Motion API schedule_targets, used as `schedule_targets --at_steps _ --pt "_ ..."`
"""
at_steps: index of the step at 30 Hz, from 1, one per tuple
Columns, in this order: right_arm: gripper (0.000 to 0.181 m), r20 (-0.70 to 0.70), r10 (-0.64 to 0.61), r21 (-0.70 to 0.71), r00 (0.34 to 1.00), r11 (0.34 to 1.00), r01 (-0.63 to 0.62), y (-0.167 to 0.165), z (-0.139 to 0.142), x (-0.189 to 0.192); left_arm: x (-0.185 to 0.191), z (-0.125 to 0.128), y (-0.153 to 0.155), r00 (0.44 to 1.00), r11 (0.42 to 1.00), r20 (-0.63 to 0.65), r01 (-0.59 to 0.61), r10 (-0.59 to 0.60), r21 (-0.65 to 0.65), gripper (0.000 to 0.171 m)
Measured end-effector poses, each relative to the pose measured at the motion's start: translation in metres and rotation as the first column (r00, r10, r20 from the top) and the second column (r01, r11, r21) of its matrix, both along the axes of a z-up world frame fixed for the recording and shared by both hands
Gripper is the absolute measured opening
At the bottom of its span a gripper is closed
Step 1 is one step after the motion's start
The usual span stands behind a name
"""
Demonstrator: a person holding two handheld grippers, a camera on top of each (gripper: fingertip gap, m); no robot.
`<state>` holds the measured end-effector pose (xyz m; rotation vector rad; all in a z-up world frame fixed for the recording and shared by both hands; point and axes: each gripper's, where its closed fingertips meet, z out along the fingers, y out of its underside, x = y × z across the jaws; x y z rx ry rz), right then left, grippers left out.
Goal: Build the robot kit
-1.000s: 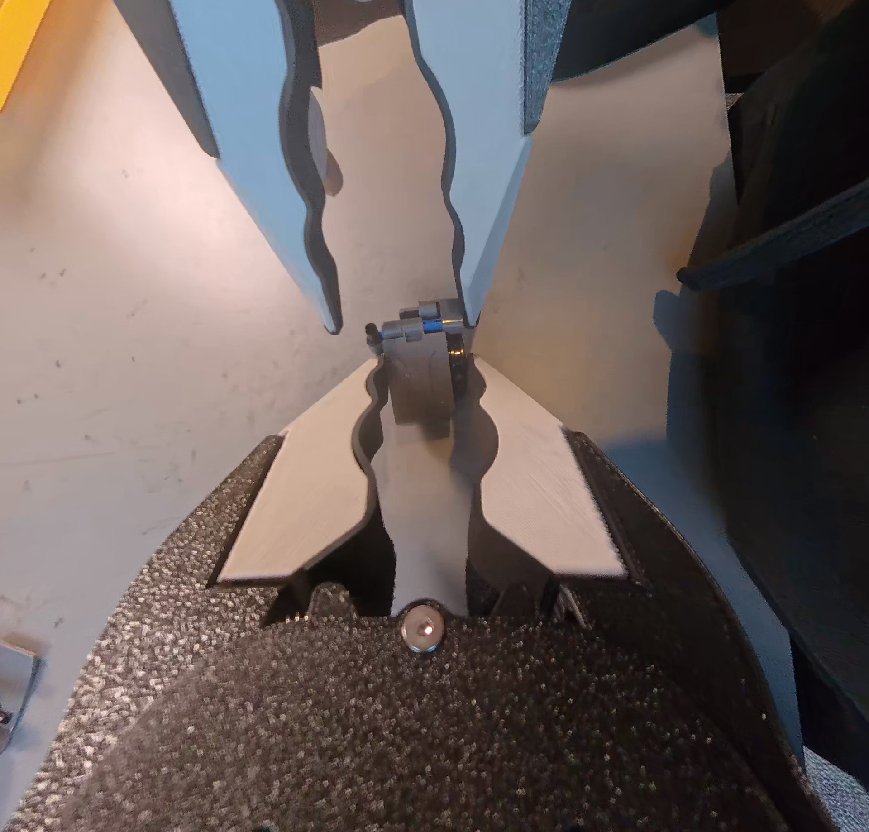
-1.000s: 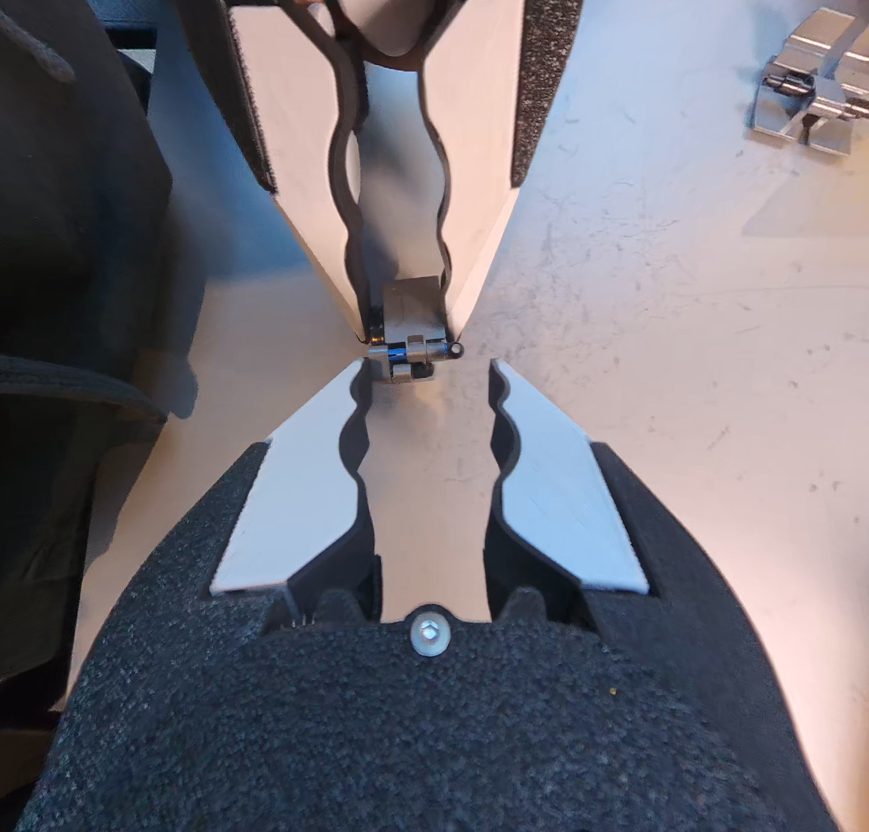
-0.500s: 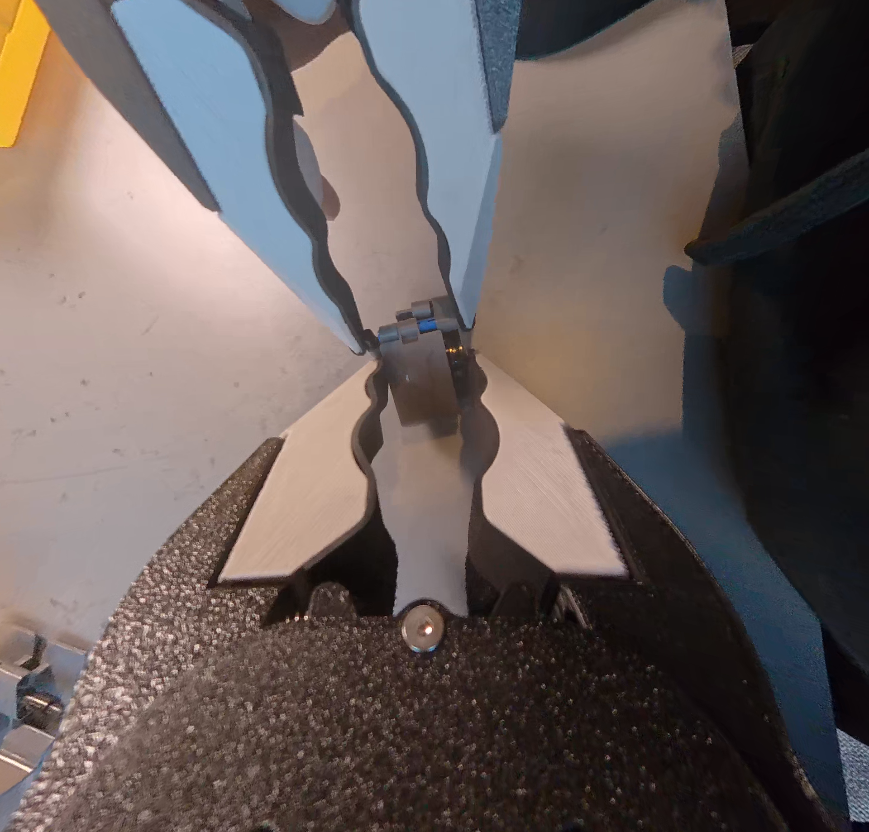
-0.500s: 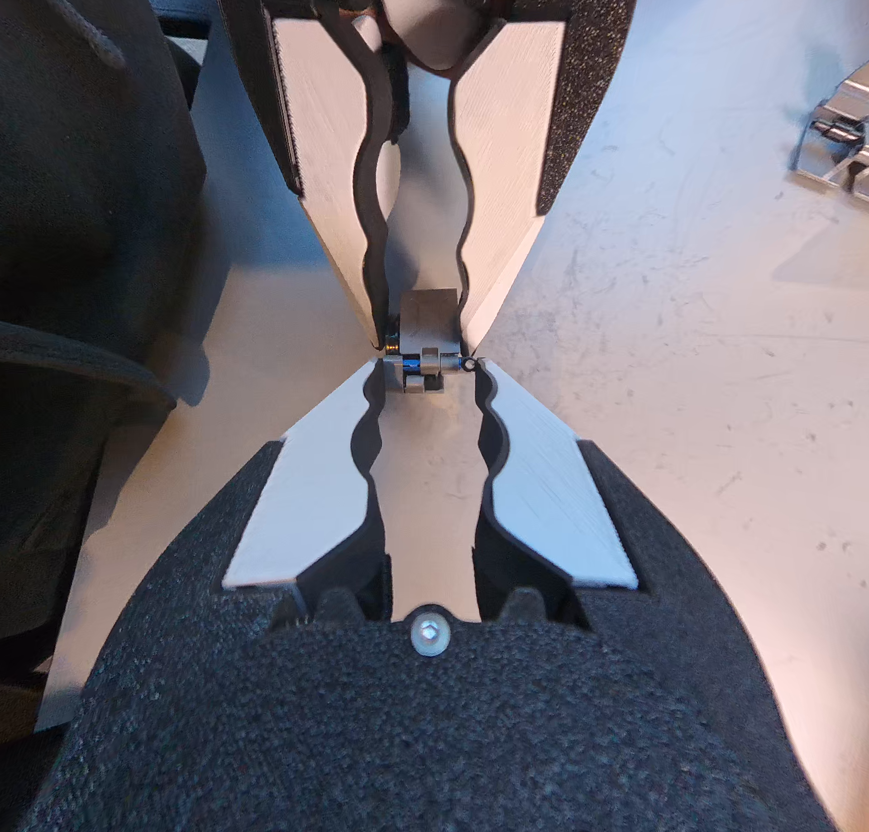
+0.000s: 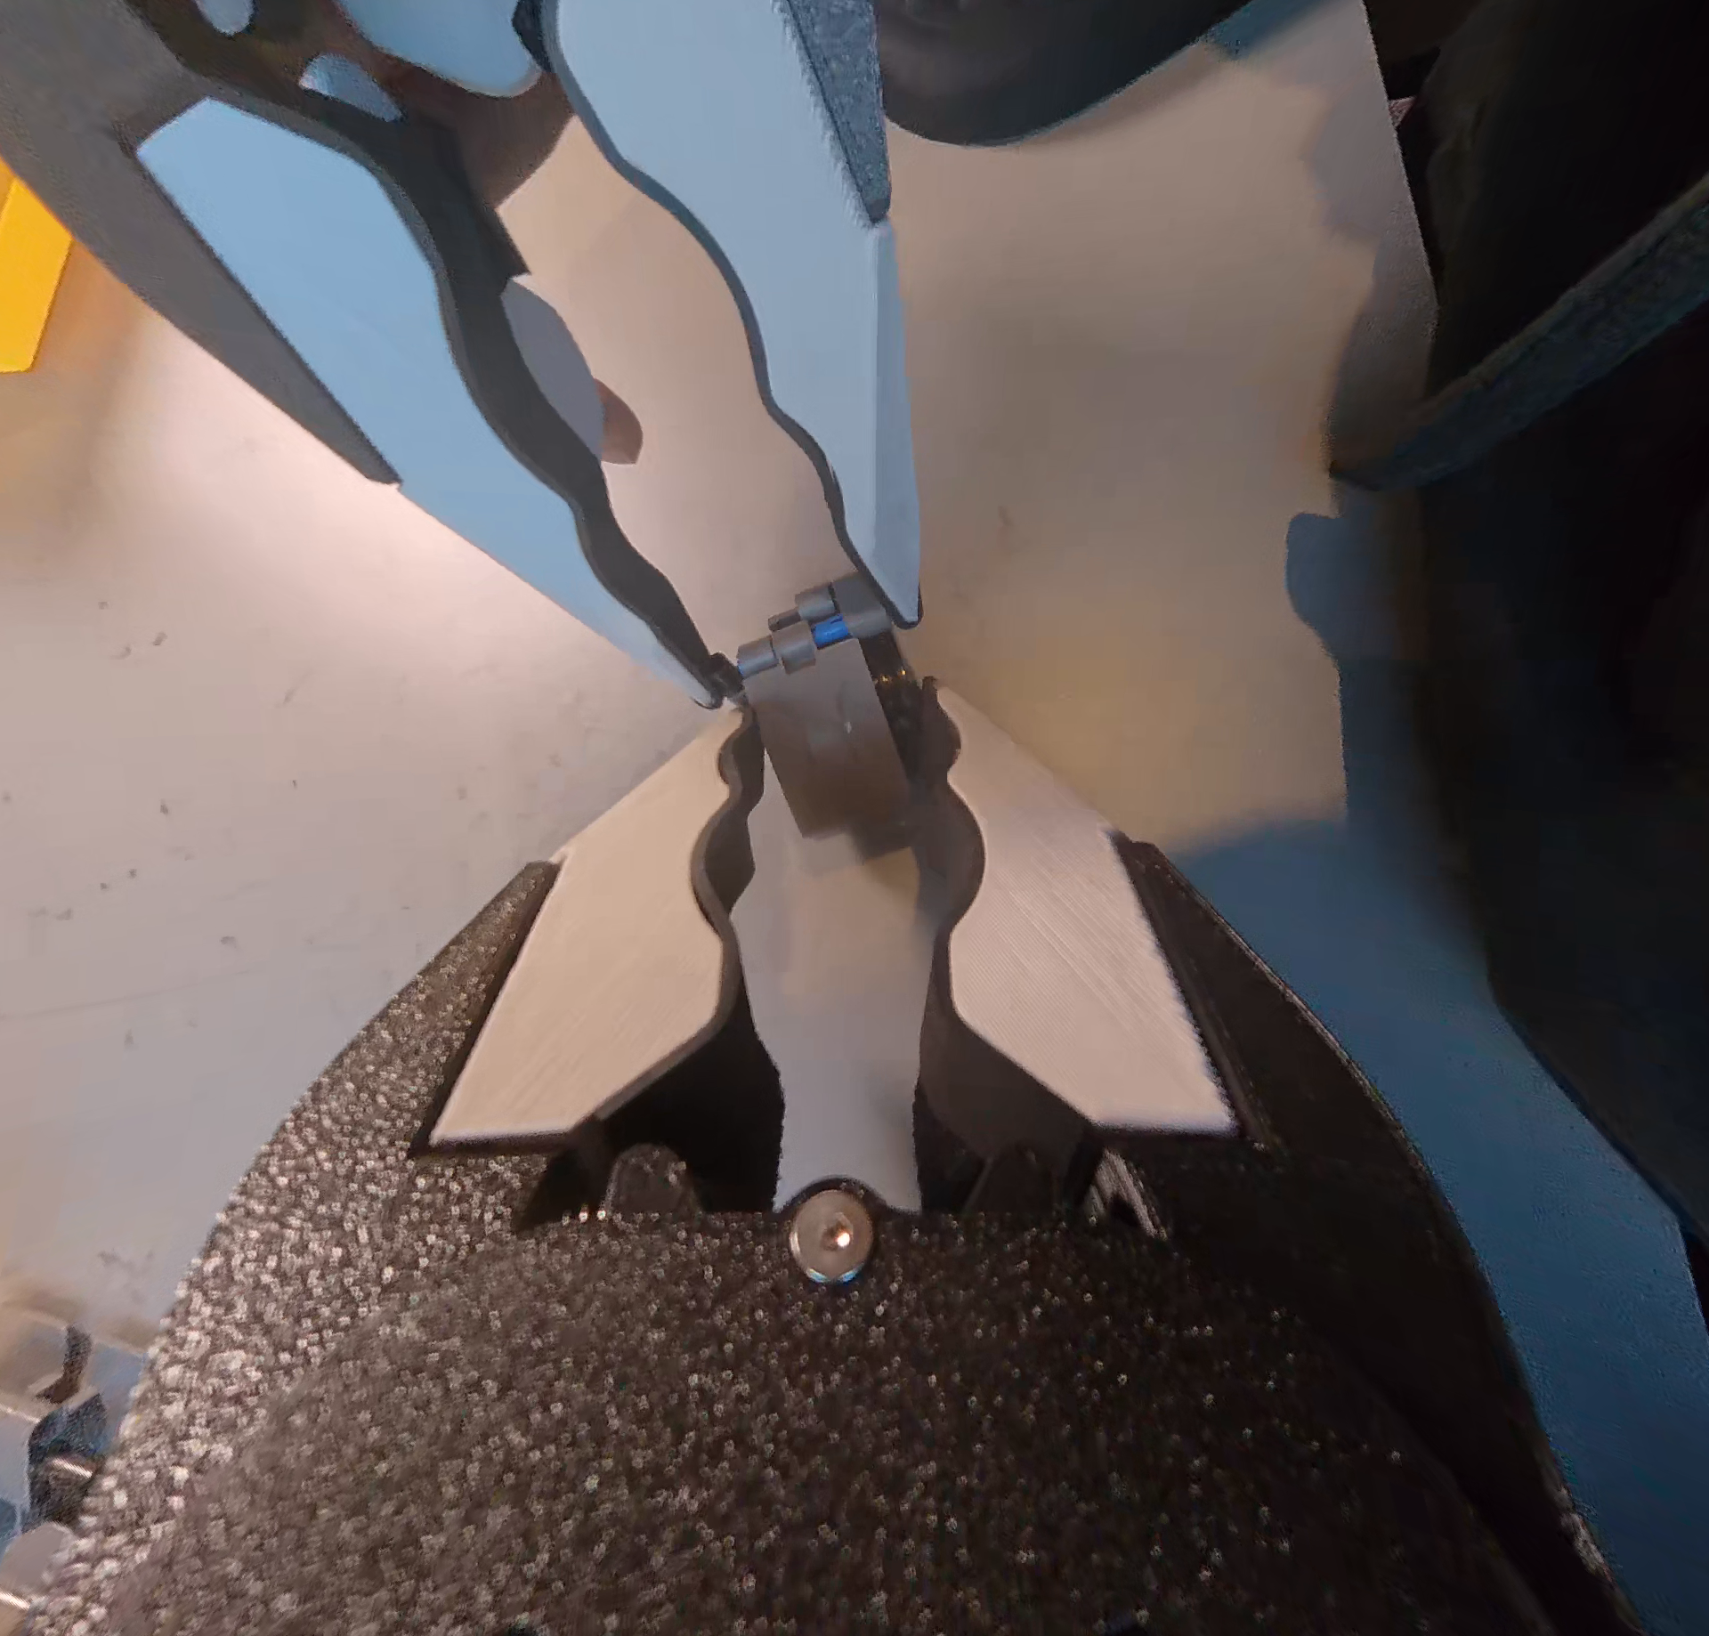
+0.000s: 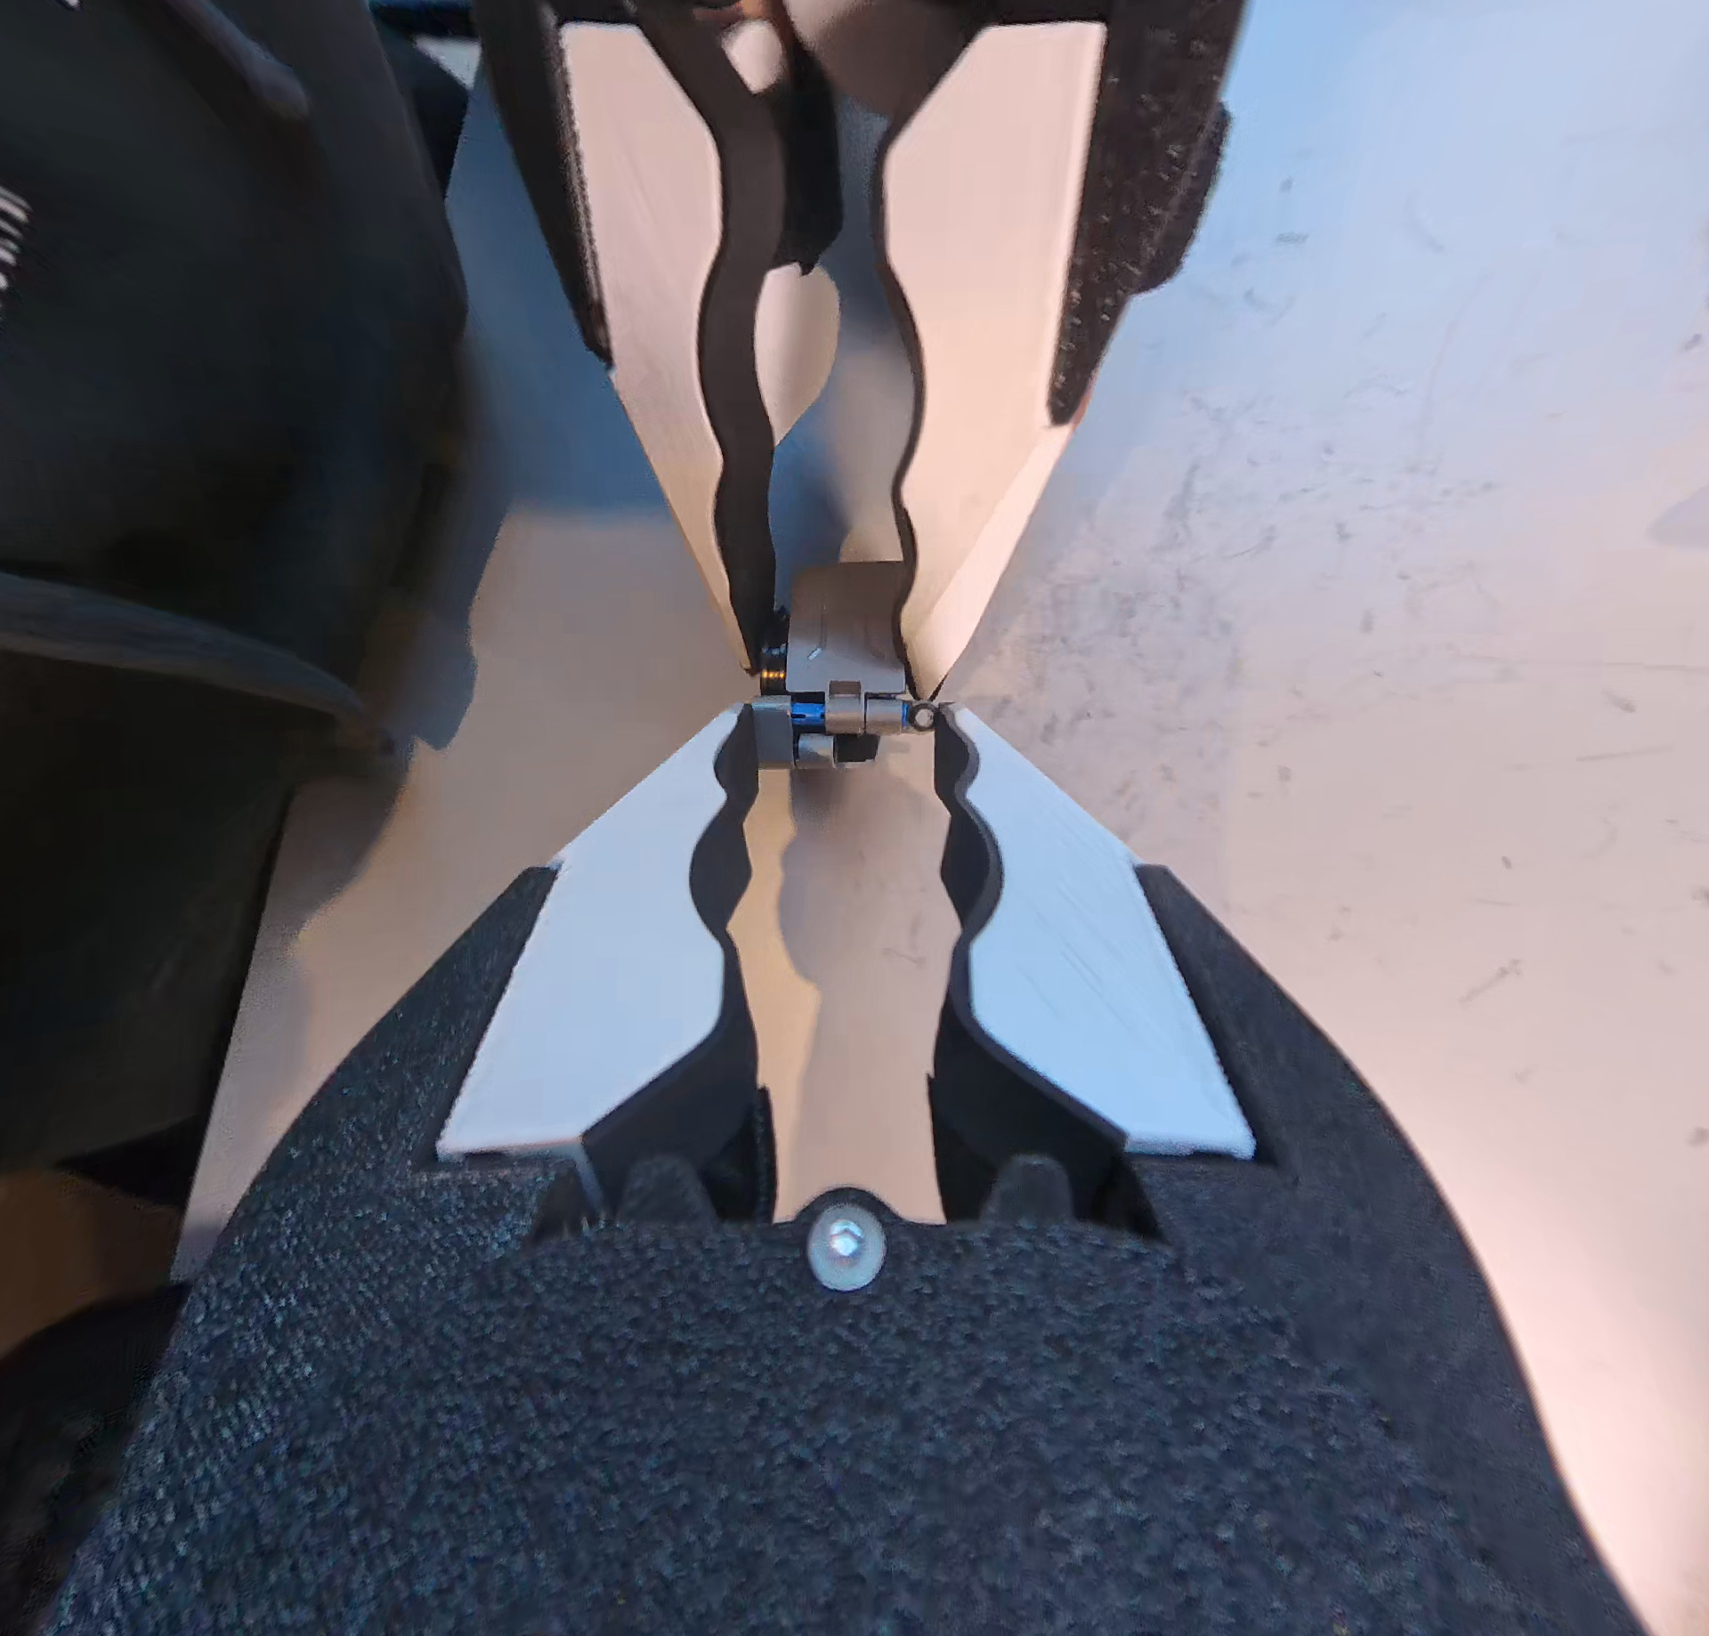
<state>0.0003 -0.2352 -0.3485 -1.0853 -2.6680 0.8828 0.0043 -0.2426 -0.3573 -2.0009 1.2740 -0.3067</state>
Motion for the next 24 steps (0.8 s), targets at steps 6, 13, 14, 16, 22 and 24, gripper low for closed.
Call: schedule_targets --at_steps 6,13,14,16,22,24 --pt "0.037 0.032 -0.018 0.013 0.999 1.0 0.017 -0.001 0.0 0.0 0.0 0.0 -0.001 1.0 1.0 0.011 -0.003 0.003 -0.008 0.032" --pt "0.036 0.089 -0.116 -0.072 0.989 0.99 0.123 -0.004 0.001 0.002 0.004 0.001 -0.001 0.997 0.999 -0.078 0.002 0.002 0.055 0.032" --pt "0.035 0.063 -0.085 -0.038 0.994 0.995 0.087 -0.005 0.001 0.002 0.005 0.002 -0.001 0.998 0.999 -0.065 0.007 -0.004 0.049 0.031" --pt "0.036 0.05 -0.08 -0.032 0.996 0.996 0.081 -0.006 0.001 0.002 0.005 0.002 -0.001 1.0 1.0 -0.023 -0.001 0.001 0.022 0.03" --pt "0.047 -0.011 -0.085 -0.065 0.996 0.994 0.084 -0.01 -0.001 0.001 0.003 0.001 -0.003 0.998 0.999 0.062 -0.023 0.025 -0.043 0.03" --pt "0.053 -0.044 -0.086 -0.075 0.995 0.994 0.083 -0.011 -0.001 0.001 0.001 0.002 -0.003 0.995 0.997 0.1 -0.023 0.03 -0.068 0.031"
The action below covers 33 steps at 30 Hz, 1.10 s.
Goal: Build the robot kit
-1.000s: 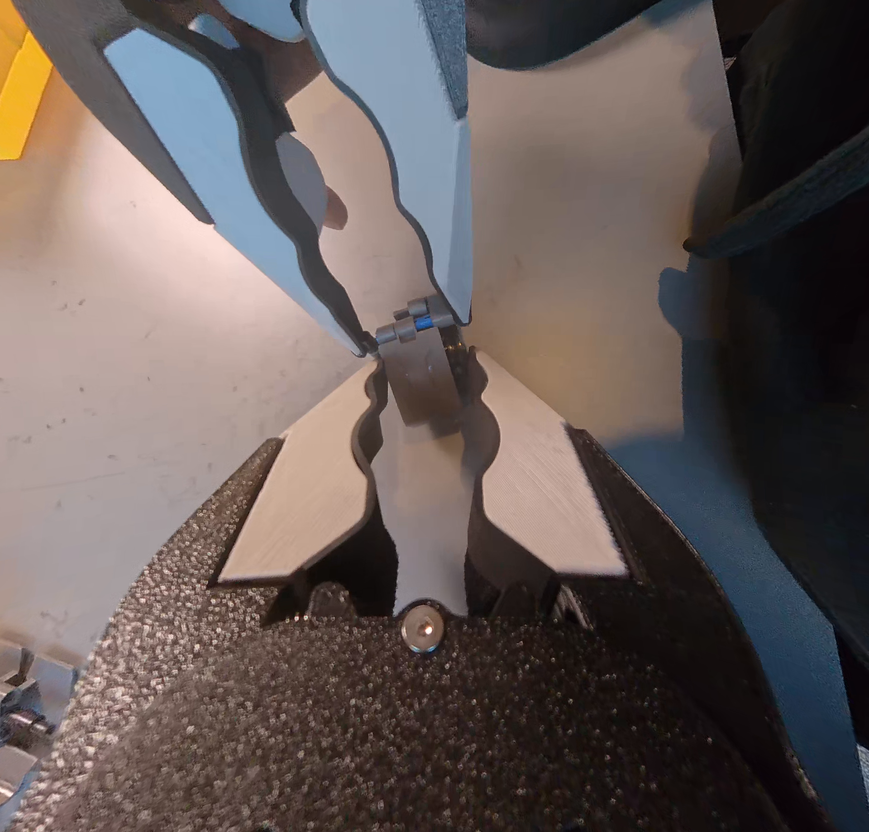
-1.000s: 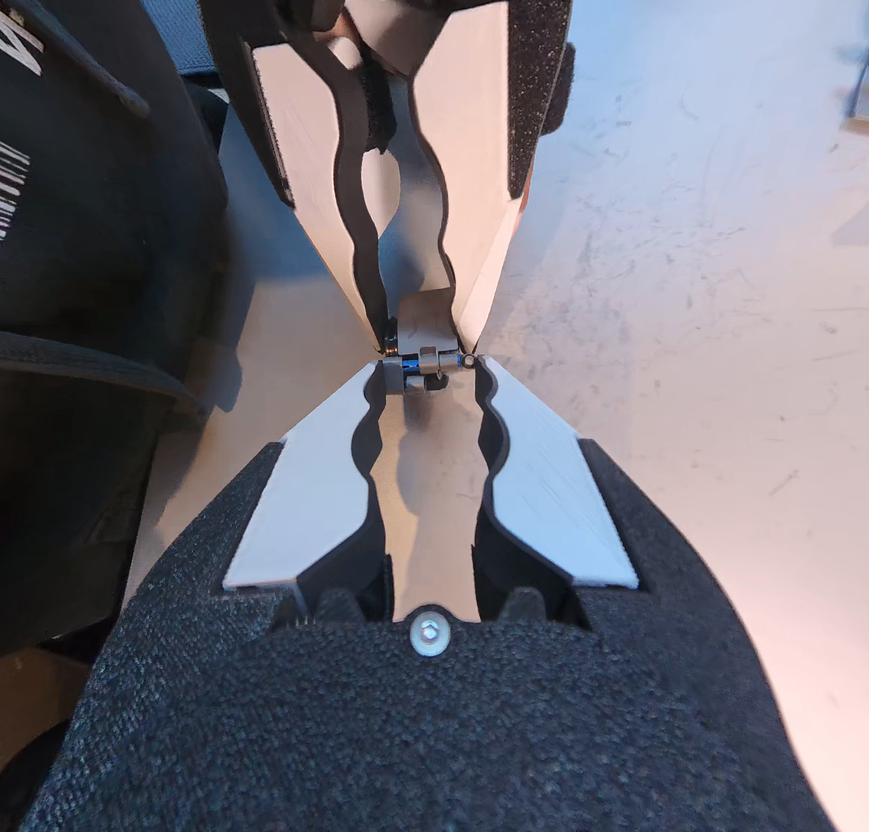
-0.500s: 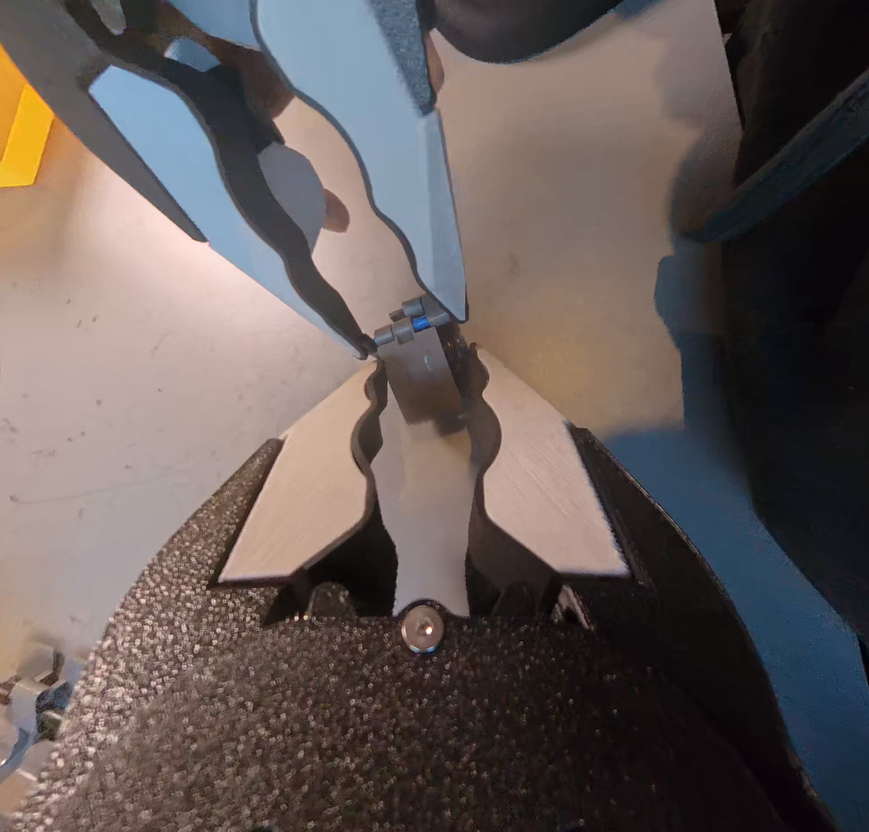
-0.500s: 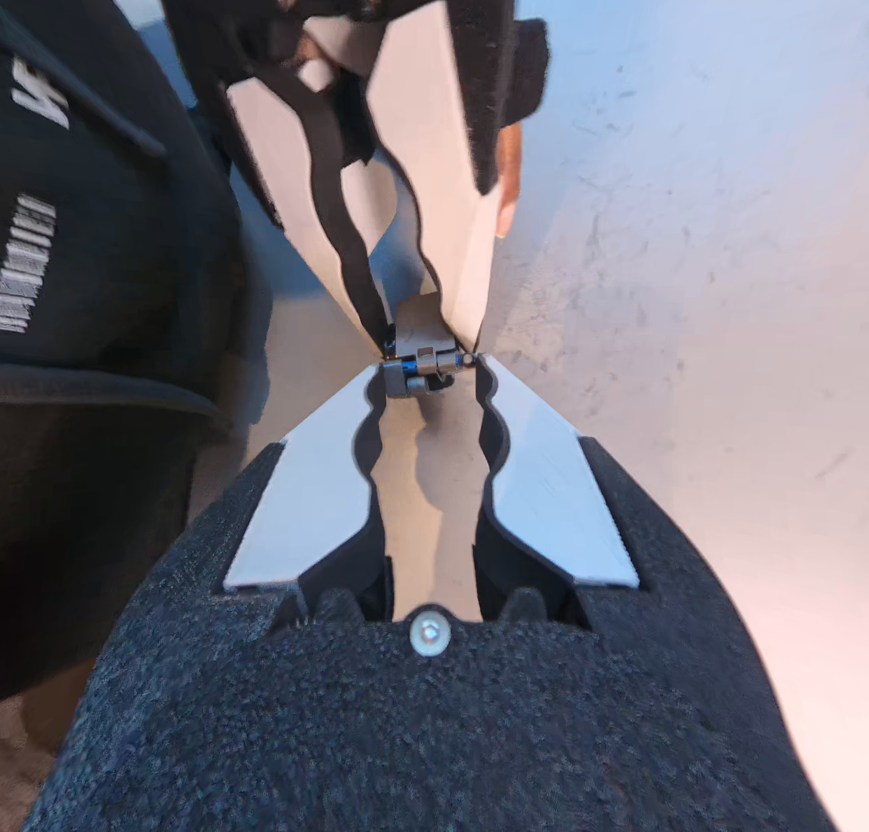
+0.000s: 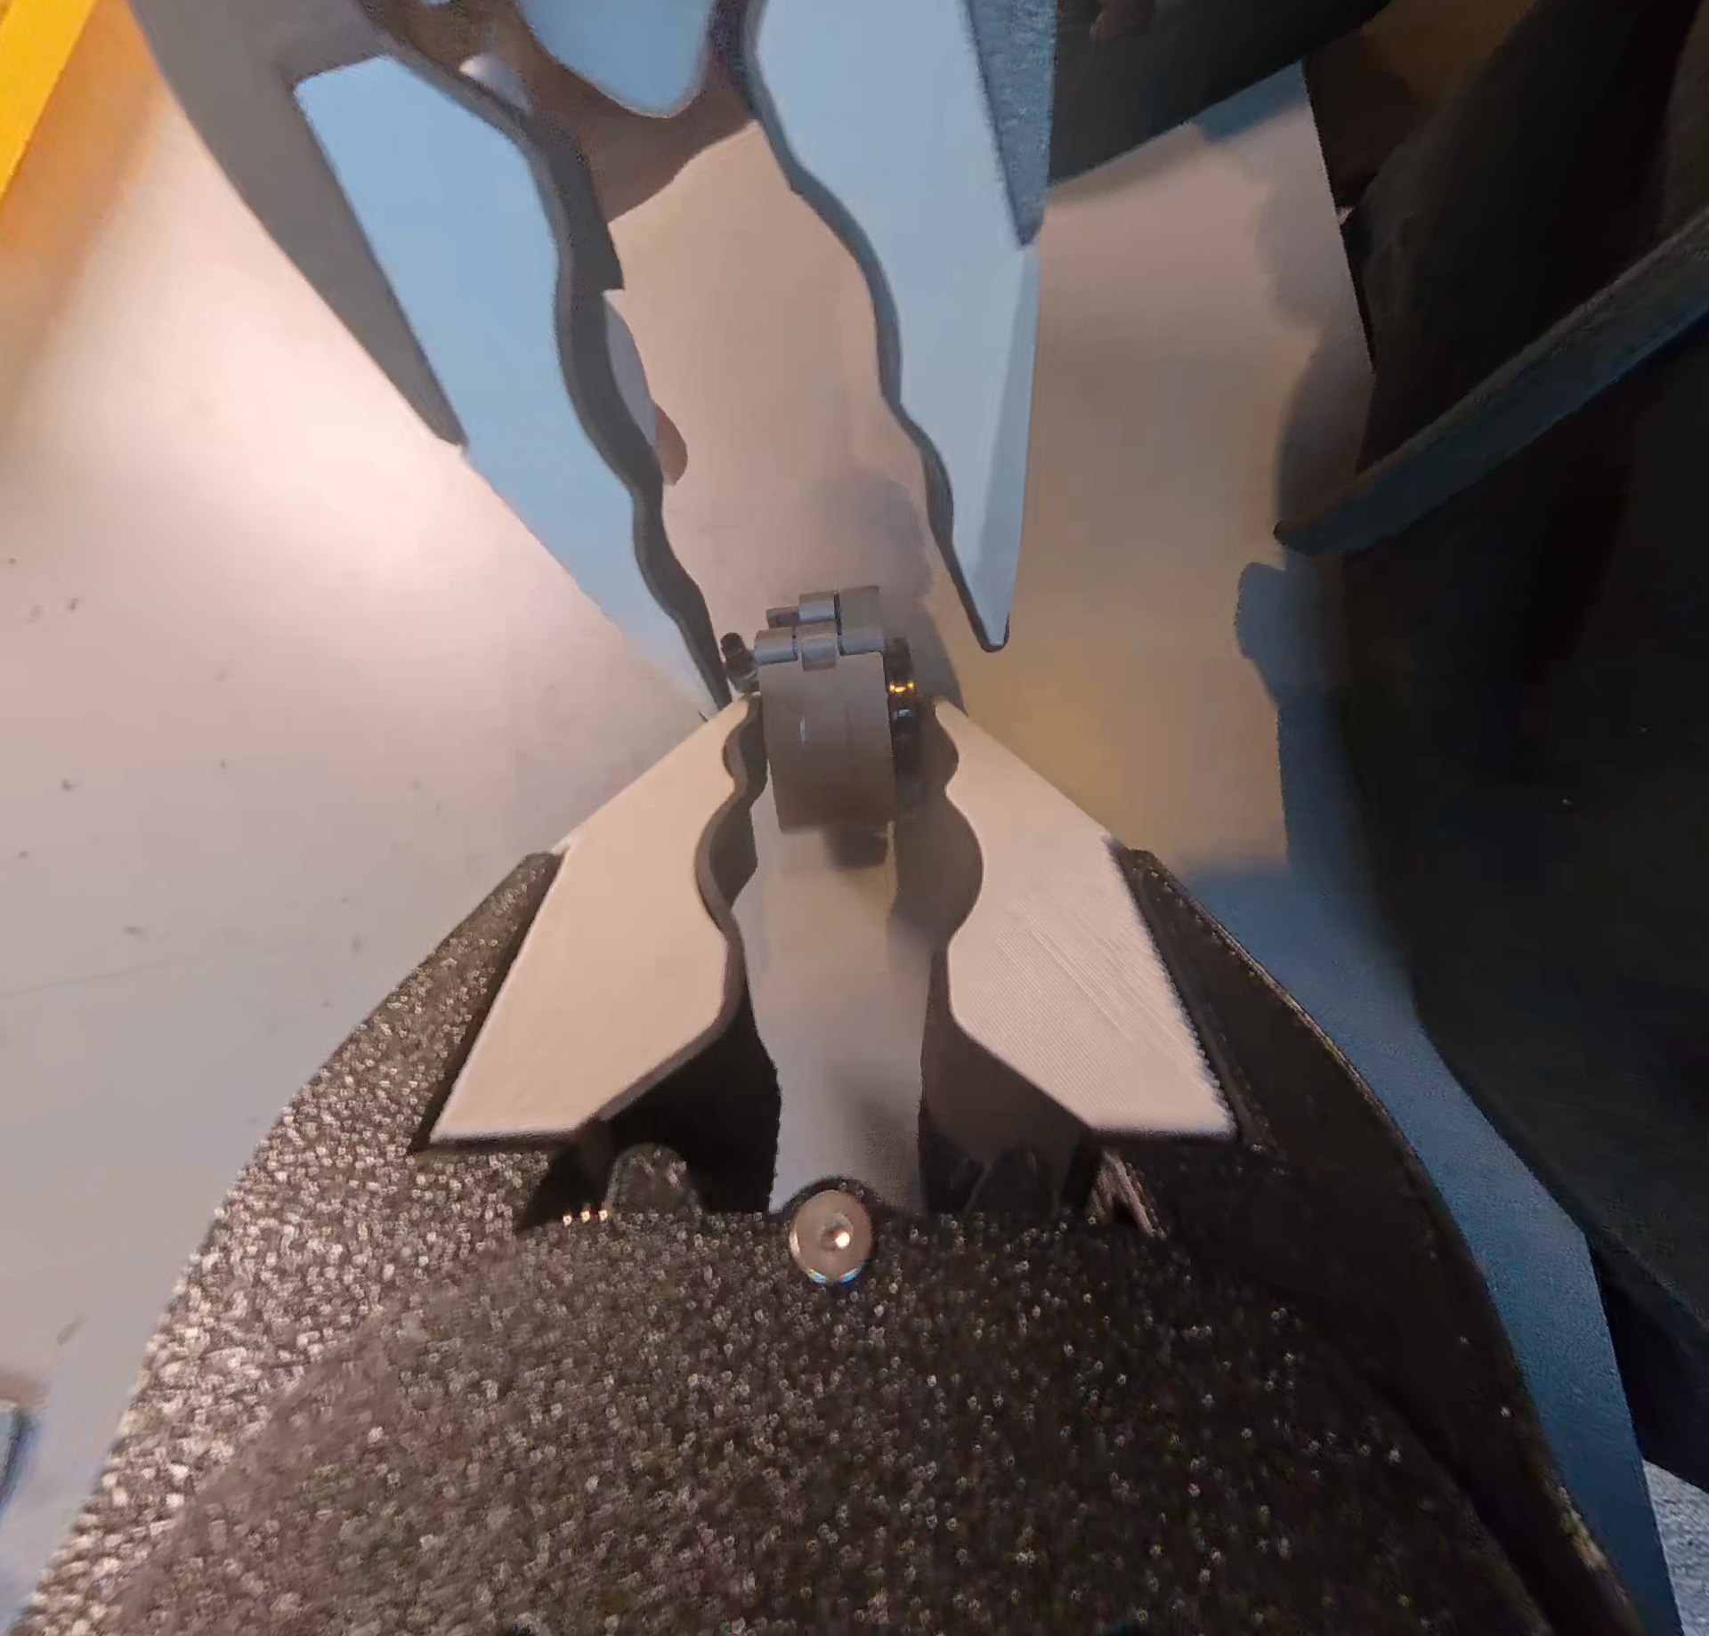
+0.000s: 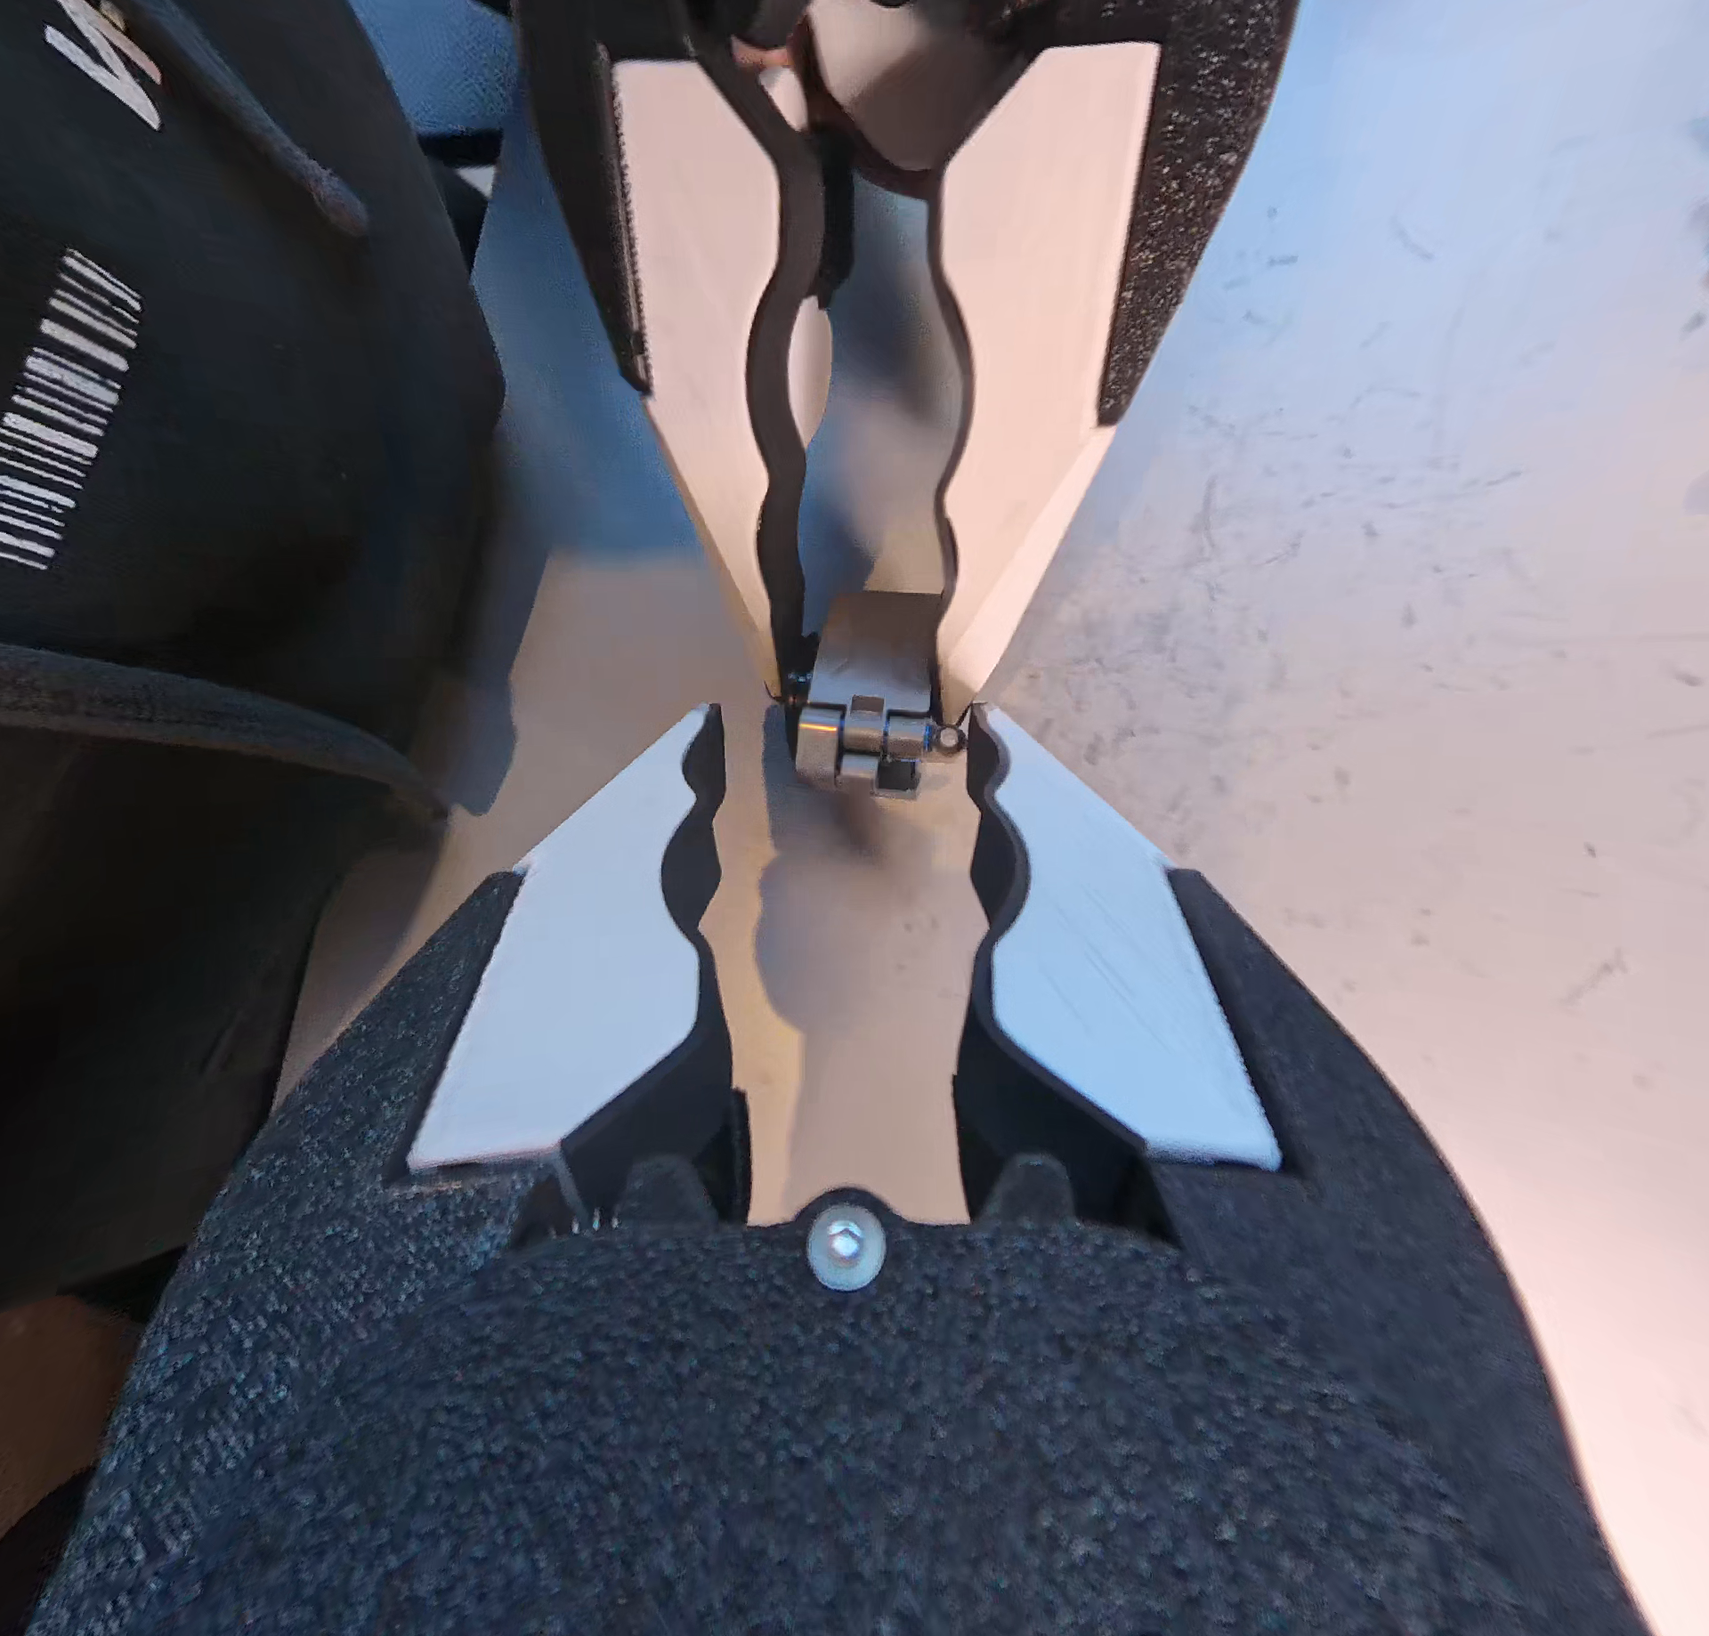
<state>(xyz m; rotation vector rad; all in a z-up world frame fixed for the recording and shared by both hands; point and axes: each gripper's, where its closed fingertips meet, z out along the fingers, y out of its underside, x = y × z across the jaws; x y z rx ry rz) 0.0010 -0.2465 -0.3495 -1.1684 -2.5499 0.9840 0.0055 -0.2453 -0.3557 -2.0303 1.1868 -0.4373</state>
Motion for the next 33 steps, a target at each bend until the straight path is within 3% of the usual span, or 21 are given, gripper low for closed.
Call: schedule_targets --at_steps 4,8,14,17,19,23,27,33 --pt "0.048 -0.077 -0.1 -0.071 0.992 0.993 0.095 0.008 0.003 -0.003 -0.004 0.011 0.002 0.984 0.996 0.173 -0.017 0.031 -0.083 0.032" --pt "0.04 -0.199 -0.223 -0.202 0.954 0.962 0.182 0.015 0.023 -0.009 -0.016 0.037 0.009 0.887 0.976 0.446 -0.023 0.12 -0.217 0.032" --pt "0.042 -0.36 -0.427 -0.324 0.83 0.891 0.318 0.031 0.053 -0.026 -0.031 0.073 0.029 0.572 0.923 0.762 0.019 0.304 -0.383 0.032" --pt "0.042 -0.416 -0.498 -0.357 0.761 0.859 0.367 0.039 0.062 -0.032 -0.038 0.083 0.038 0.403 0.893 0.829 0.057 0.388 -0.446 0.032" --pt "0.042 -0.484 -0.487 -0.302 0.727 0.873 0.383 0.043 0.062 -0.034 -0.039 0.085 0.041 0.347 0.878 0.837 0.07 0.424 -0.474 0.032" --pt "0.042 -0.586 -0.43 -0.155 0.687 0.891 0.426 0.053 0.058 -0.038 -0.042 0.078 0.049 0.305 0.848 0.817 0.049 0.49 -0.527 0.032" --pt "0.04 -0.58 -0.393 -0.085 0.713 0.9 0.427 0.056 0.049 -0.042 -0.043 0.068 0.052 0.3 0.817 0.782 0.017 0.546 -0.577 0.033" --pt "0.036 -0.323 -0.456 -0.358 0.829 0.87 0.339 0.055 0.042 -0.04 -0.036 0.056 0.043 0.492 0.83 0.71 -0.048 0.504 -0.556 0.049"
